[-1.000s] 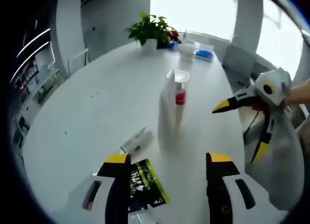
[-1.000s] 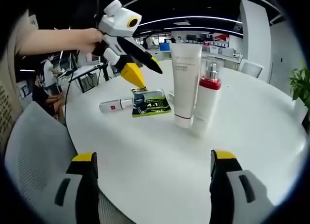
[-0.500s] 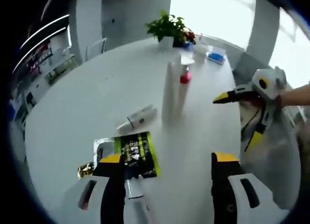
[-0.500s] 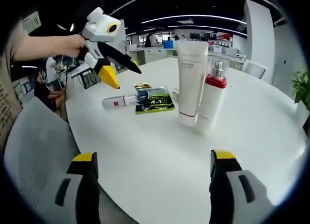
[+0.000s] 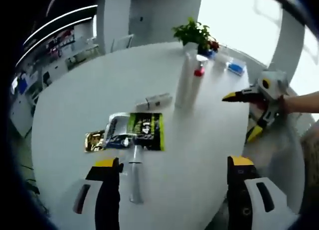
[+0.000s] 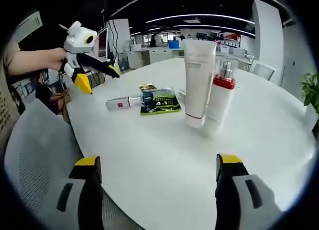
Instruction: Arrange the skincare products in the storage area until every visible bottle or jar stands upright without overlapping.
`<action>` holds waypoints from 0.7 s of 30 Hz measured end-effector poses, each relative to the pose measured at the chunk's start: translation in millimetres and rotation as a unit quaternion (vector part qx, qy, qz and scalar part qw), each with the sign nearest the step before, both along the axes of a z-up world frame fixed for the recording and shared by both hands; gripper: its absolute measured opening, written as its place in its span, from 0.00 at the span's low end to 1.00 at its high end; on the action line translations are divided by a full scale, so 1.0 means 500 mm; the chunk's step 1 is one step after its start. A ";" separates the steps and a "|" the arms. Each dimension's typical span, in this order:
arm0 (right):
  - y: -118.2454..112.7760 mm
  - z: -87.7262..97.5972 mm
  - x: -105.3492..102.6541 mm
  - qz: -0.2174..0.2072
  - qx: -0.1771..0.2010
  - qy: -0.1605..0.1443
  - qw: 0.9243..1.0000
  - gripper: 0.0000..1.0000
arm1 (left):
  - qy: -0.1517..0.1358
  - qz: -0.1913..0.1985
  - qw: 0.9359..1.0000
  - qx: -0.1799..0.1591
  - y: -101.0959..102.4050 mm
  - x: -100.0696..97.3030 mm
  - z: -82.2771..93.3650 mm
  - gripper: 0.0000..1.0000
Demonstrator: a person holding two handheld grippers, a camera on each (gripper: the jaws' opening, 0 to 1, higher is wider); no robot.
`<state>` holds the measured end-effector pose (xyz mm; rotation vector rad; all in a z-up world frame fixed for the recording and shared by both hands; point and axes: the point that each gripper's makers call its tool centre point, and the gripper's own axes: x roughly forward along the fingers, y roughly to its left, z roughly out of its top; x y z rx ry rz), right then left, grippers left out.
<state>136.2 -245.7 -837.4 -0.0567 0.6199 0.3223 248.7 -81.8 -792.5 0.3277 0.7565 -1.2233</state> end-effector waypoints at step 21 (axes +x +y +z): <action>-0.004 -0.004 0.001 0.003 0.007 0.002 1.000 0.94 | 0.034 0.136 0.990 0.002 0.134 -0.062 -0.061 0.97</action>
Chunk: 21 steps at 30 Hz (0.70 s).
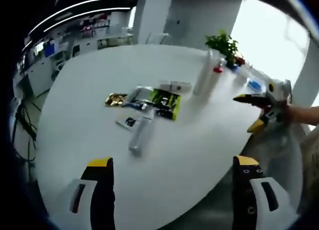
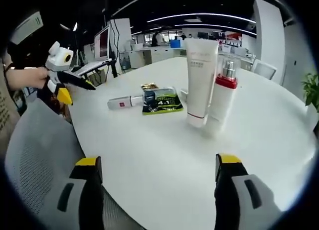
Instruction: Arrange the skincare products in the storage area until every visible bottle or jar stands upright without overlapping.
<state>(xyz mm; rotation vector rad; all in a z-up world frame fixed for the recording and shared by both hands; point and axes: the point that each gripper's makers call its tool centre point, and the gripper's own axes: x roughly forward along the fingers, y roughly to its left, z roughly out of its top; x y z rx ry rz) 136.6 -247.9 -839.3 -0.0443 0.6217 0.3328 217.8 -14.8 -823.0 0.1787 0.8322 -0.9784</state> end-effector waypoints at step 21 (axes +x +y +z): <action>-0.018 0.003 0.005 -0.008 -0.017 -0.012 1.000 0.90 | -0.007 -0.035 0.999 0.010 -0.032 0.022 0.009 0.97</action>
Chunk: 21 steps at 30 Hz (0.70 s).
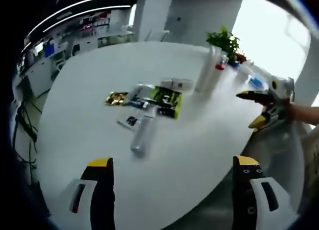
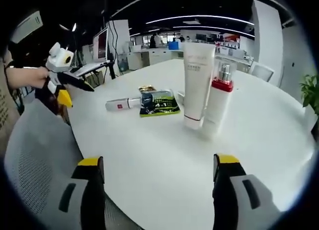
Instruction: Arrange the skincare products in the storage area until every visible bottle or jar stands upright without overlapping.
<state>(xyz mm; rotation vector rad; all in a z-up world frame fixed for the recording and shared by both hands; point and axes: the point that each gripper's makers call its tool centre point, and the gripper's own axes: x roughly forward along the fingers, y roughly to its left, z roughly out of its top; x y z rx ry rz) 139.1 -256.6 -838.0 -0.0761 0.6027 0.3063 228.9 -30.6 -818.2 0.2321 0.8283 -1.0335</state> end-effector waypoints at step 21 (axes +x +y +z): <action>-0.007 -0.010 -0.004 -0.004 -0.009 0.006 1.000 0.91 | -0.032 -0.129 0.990 0.040 -0.141 0.088 0.017 0.95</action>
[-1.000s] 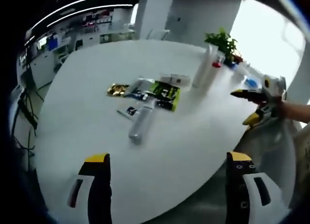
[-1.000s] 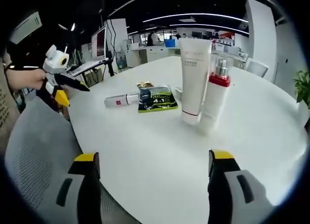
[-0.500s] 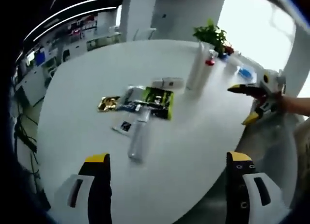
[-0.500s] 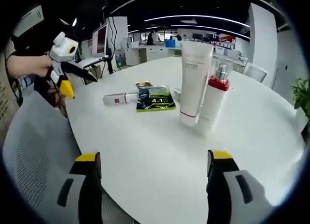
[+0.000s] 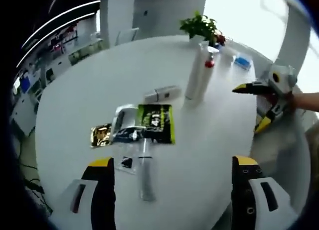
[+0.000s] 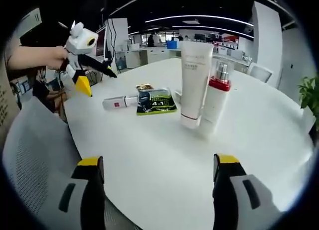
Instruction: Arrange the skincare products in the storage area until every visible bottle or jar stands upright without overlapping.
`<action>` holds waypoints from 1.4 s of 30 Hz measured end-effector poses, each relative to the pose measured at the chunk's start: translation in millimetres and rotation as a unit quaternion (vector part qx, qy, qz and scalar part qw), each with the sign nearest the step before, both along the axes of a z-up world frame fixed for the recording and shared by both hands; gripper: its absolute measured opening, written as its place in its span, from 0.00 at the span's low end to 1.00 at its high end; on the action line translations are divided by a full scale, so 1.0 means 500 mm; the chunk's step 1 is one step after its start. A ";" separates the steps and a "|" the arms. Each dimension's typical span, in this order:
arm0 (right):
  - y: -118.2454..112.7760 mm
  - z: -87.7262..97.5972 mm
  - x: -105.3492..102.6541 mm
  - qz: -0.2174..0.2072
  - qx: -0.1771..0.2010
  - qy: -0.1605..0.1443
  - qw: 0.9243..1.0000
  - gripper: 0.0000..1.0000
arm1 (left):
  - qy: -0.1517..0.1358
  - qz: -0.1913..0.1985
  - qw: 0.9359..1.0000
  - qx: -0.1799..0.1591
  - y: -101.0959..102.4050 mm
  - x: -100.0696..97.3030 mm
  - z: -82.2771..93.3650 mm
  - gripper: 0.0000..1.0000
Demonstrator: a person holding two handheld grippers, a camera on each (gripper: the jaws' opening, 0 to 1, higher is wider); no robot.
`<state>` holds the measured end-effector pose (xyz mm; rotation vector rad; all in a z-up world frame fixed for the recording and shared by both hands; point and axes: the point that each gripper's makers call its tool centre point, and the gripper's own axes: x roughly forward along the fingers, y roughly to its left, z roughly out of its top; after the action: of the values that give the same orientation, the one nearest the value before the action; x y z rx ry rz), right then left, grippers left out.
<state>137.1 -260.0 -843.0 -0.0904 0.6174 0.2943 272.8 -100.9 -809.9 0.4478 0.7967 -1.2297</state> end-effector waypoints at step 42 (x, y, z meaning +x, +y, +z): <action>-0.048 0.008 0.008 -0.066 0.011 -0.004 0.998 0.89 | -0.054 -0.218 0.972 0.066 -0.296 0.188 -0.097 0.71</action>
<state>140.9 -284.3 -838.9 -0.0287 0.6090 0.1720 366.8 -249.0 -858.3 0.8232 0.7090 -1.5478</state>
